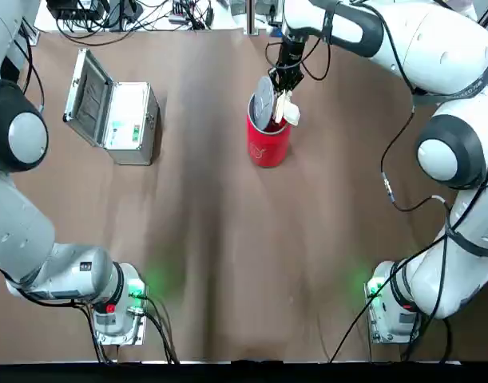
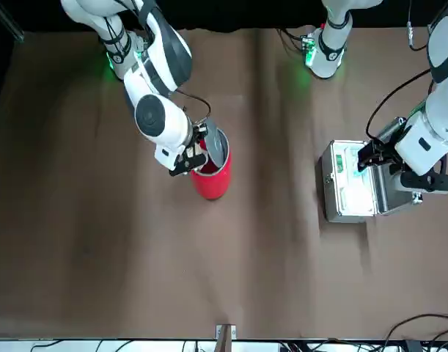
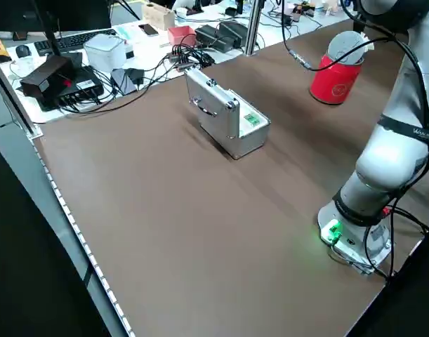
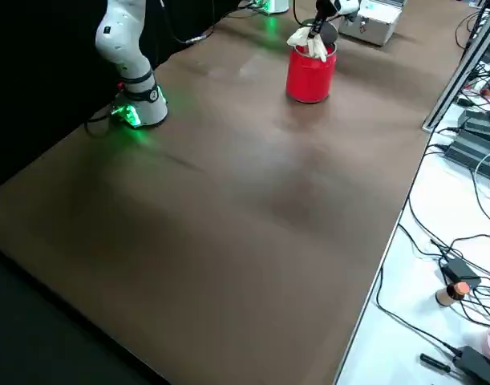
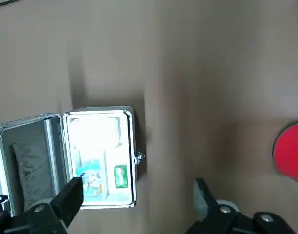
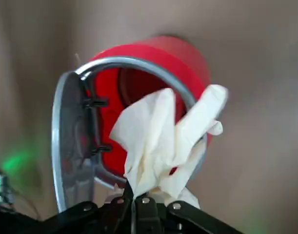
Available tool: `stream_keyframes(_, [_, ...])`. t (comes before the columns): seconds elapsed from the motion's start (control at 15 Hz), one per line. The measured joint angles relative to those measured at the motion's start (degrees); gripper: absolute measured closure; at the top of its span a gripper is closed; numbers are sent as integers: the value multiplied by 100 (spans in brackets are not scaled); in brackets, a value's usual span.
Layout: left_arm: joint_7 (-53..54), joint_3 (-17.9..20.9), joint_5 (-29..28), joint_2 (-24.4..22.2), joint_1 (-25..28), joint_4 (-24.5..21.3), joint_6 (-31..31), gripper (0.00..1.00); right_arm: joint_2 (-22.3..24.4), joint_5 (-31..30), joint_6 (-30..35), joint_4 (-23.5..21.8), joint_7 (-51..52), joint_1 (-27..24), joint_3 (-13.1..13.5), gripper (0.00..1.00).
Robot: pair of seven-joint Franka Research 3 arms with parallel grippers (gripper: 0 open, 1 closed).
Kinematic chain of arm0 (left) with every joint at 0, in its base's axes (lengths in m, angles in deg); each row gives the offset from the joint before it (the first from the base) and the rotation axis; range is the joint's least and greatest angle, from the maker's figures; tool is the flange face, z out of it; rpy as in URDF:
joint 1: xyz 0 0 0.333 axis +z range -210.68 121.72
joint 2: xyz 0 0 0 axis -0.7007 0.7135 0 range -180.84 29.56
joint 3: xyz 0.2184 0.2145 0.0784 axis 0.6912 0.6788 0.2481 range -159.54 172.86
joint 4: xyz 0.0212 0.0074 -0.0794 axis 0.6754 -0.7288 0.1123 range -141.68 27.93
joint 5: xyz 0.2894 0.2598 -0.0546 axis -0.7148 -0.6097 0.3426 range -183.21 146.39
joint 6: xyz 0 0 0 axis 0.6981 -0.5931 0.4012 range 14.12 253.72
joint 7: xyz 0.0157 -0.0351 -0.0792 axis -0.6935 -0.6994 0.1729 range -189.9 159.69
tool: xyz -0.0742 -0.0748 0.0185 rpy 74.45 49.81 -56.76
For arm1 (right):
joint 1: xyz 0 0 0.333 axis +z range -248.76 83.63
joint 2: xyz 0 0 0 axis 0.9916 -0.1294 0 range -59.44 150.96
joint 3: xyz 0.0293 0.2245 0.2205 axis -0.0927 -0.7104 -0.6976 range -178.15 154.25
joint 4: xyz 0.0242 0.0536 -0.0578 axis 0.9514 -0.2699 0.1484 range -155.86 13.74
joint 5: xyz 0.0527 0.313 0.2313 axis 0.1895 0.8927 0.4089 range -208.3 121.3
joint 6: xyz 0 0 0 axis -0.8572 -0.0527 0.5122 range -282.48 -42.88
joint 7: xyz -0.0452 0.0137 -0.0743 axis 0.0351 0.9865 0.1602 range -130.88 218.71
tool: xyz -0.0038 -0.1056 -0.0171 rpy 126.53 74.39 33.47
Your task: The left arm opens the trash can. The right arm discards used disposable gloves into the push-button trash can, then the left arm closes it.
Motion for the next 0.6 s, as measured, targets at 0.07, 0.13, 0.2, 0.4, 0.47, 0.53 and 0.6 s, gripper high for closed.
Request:
stream_keyframes(0.07, [-12, -7, 0, 0, -3, 0, 0, 0, -3, 169, -3, 5, 0, -23, 21, 98])
stream_keyframes(0.13, [-19, -37, 0, 0, -4, 0, -9, 0, -4, 370, -12, 7, 3, -69, 37, 98])
stream_keyframes(0.2, [-26, -86, 0, 0, -7, 0, -30, 0, -8, 558, -38, 8, 28, -137, 50, 98])
stream_keyframes(0.4, [-57, -159, 0, 0, -36, 0, -67, 0, -120, 924, -92, 9, 178, -382, 60, 98])
stream_keyframes(0.47, [-57, -159, 0, 0, -37, 0, -84, 0, -204, 1038, -95, 8, 206, -436, 62, 98])
stream_keyframes(0.53, [-57, -158, 0, 0, -36, 0, -87, 0, -298, 1169, -109, 9, 216, -460, 62, 98])
stream_keyframes(0.6, [-56, -157, 0, 0, -35, 0, -88, 0, -393, 1308, -136, 8, 223, -464, 61, 98])
